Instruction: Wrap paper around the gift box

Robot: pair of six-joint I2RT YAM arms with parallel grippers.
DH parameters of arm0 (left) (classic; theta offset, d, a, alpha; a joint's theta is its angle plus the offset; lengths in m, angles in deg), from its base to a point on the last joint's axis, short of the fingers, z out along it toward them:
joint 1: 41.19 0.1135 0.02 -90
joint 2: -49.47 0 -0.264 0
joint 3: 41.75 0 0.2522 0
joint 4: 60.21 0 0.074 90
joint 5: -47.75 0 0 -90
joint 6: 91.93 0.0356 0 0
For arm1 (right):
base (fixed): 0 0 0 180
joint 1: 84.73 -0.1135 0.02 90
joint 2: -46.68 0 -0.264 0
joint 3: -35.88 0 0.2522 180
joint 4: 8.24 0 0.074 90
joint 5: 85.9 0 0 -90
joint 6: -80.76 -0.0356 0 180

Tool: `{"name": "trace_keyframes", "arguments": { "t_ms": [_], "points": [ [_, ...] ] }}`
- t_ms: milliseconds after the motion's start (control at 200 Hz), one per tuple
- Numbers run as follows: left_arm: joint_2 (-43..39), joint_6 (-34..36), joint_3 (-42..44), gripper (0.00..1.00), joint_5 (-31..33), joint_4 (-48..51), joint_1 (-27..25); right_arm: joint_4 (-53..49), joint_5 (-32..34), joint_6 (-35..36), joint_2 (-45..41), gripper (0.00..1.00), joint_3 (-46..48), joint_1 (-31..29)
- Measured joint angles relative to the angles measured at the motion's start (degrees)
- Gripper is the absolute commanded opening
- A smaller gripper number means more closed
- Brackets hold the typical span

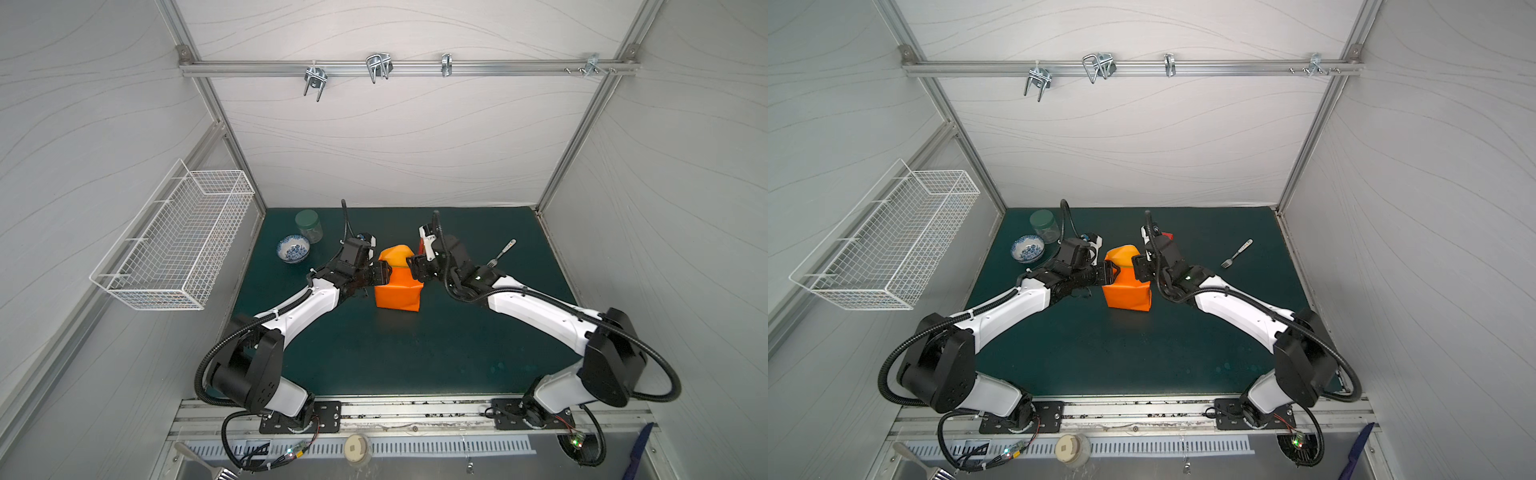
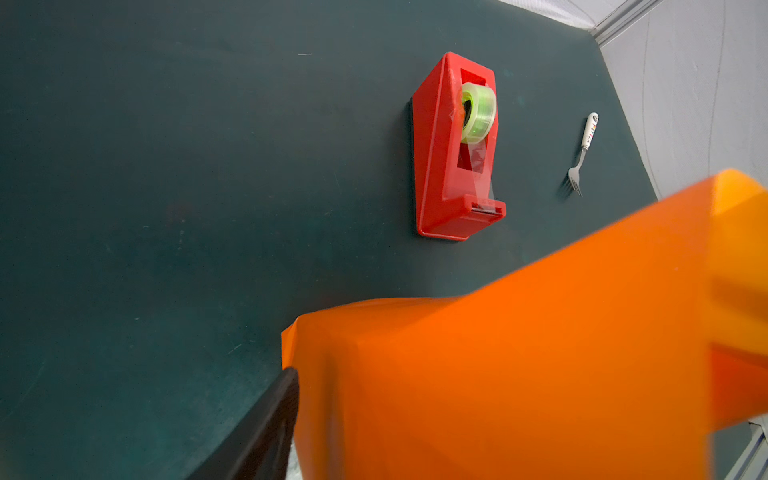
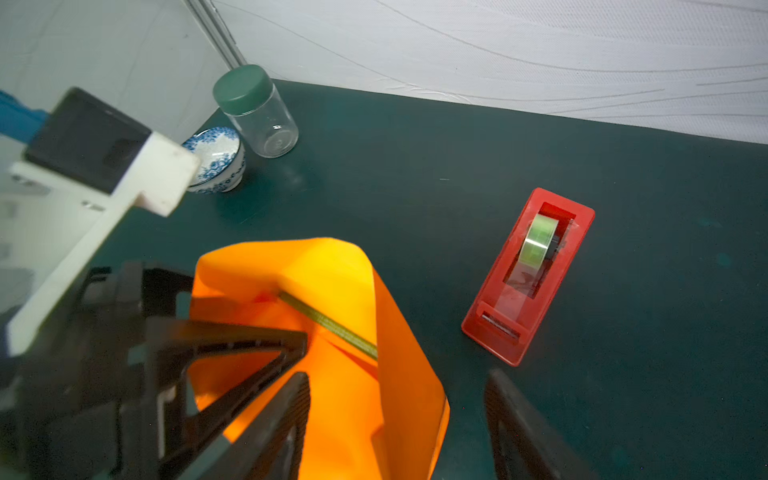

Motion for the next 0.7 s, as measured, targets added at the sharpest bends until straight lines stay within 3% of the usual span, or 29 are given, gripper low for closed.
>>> {"name": "trace_keyframes", "arguments": {
  "t_ms": [70, 185, 440, 700],
  "points": [
    [0.0, 0.0, 0.0, 0.64, 0.0, 0.0, 0.0, -0.2, -4.9, -0.1, -3.2, 0.61, 2.5, 2.3],
    [0.0, 0.0, 0.0, 0.64, 0.0, 0.0, 0.0, -0.1, -11.3, 0.2, -7.0, 0.42, 6.1, 5.7],
    [0.3, 0.0, 0.0, 0.64, -0.2, -0.2, 0.0, 1.6, -21.9, 4.0, -5.4, 0.34, 7.2, 8.1],
    [0.4, 0.0, -0.1, 0.63, -0.2, -0.2, 0.0, 3.4, -24.1, 6.8, -1.3, 0.17, 7.1, 8.1]
  ]
}}
